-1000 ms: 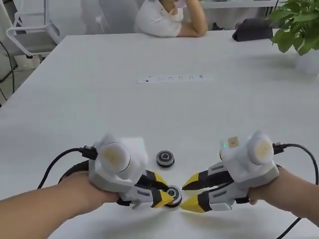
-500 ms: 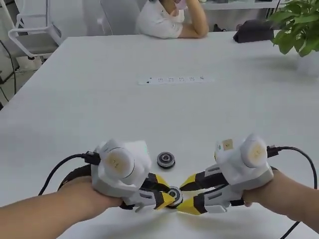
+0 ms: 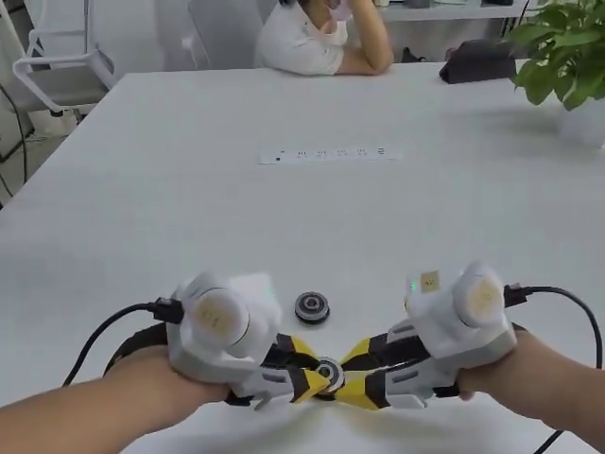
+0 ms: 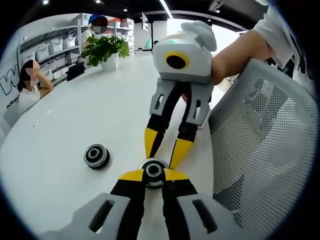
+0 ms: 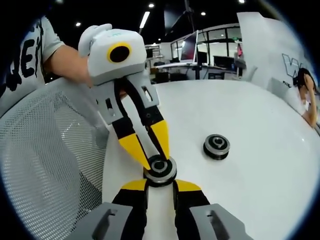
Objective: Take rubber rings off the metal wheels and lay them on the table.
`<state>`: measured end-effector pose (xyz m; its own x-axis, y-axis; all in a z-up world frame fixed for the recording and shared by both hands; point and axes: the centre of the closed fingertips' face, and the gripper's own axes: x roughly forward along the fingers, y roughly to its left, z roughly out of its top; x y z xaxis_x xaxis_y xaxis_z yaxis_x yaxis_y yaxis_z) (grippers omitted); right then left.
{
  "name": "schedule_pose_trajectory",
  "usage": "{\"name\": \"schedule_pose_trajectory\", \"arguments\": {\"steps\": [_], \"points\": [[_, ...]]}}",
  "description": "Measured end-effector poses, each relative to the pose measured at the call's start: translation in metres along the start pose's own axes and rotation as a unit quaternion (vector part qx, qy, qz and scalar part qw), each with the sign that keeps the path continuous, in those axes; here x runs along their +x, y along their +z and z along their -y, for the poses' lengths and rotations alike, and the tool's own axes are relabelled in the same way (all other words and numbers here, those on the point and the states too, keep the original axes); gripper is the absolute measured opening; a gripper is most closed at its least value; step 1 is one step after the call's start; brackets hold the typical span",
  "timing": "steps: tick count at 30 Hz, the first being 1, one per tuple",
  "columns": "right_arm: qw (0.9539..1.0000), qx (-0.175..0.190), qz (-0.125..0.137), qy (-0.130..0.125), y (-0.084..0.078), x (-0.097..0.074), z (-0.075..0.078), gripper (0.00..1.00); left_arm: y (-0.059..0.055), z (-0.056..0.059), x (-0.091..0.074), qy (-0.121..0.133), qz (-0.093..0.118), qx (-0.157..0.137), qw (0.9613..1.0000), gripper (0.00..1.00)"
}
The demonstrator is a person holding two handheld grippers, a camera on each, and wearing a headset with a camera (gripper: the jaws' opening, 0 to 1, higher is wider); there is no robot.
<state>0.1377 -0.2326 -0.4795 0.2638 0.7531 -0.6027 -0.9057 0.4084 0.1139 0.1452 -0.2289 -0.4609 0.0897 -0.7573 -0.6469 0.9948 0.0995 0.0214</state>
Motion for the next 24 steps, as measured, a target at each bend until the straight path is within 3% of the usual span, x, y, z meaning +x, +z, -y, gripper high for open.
{"name": "schedule_pose_trajectory", "arguments": {"steps": [24], "points": [[0.9995, 0.032, 0.001, 0.005, -0.0041, -0.0043, -0.0011, 0.00, -0.0002, 0.0005, -0.0001, -0.001, 0.006, -0.001, 1.0000, 0.07]]}}
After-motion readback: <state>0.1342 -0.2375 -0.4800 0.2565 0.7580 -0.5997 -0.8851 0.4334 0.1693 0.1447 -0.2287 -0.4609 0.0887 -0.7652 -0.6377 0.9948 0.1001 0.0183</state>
